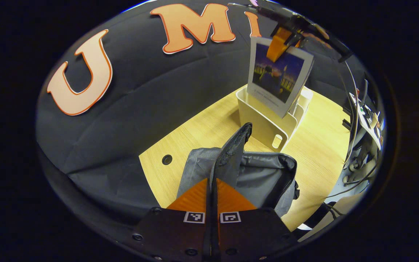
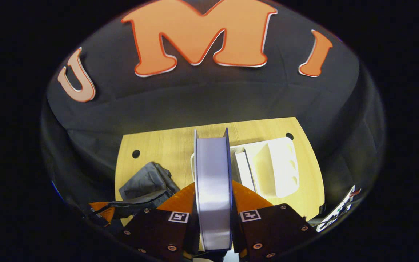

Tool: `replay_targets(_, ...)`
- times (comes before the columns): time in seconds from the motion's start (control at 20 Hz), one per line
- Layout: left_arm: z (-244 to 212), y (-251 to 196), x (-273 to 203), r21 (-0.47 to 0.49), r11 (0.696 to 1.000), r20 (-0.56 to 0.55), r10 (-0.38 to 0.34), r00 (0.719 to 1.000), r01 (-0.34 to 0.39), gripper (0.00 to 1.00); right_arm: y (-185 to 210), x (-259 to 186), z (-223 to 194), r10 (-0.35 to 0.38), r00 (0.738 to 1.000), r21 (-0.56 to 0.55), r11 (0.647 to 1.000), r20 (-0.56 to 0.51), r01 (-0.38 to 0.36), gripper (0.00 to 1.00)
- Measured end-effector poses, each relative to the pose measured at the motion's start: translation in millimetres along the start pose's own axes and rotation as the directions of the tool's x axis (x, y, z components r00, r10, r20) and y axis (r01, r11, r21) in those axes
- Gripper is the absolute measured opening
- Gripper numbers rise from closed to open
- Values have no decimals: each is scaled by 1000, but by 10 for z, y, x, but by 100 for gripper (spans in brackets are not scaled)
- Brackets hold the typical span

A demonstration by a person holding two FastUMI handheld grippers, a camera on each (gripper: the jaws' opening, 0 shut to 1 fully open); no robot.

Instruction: Open the schoolbag, grab two books from the bookshelf and put them into the schoolbag.

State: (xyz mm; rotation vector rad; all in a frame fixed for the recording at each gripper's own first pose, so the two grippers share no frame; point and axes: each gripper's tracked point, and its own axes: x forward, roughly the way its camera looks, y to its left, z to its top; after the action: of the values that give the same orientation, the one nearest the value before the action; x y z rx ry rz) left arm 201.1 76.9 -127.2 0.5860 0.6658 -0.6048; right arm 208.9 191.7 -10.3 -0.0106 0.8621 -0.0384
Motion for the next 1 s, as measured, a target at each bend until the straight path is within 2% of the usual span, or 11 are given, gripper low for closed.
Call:
replay_targets(0.15,17,-22,8,7,1000,-11,1,1000,-1,1,-114,-451,-48,30,997,41,999,66,-33,36)
replay_targets(0.3,67,-29,-4,22,1000,-13,5,1000,-5,1,-145,-782,-310,84,991,83,992,104,-93,36)
replay_targets(0.5,110,-34,-10,41,999,-20,16,1000,-15,1,-79,-829,-844,203,973,198,955,113,-222,36)
replay_targets(0.7,157,-70,-27,55,998,-29,22,999,-21,1,50,-482,-1494,312,947,359,878,77,-318,35)
replay_targets(1.0,234,-176,-77,81,997,-31,13,999,-11,1,502,152,-2254,460,886,581,706,60,-405,35)
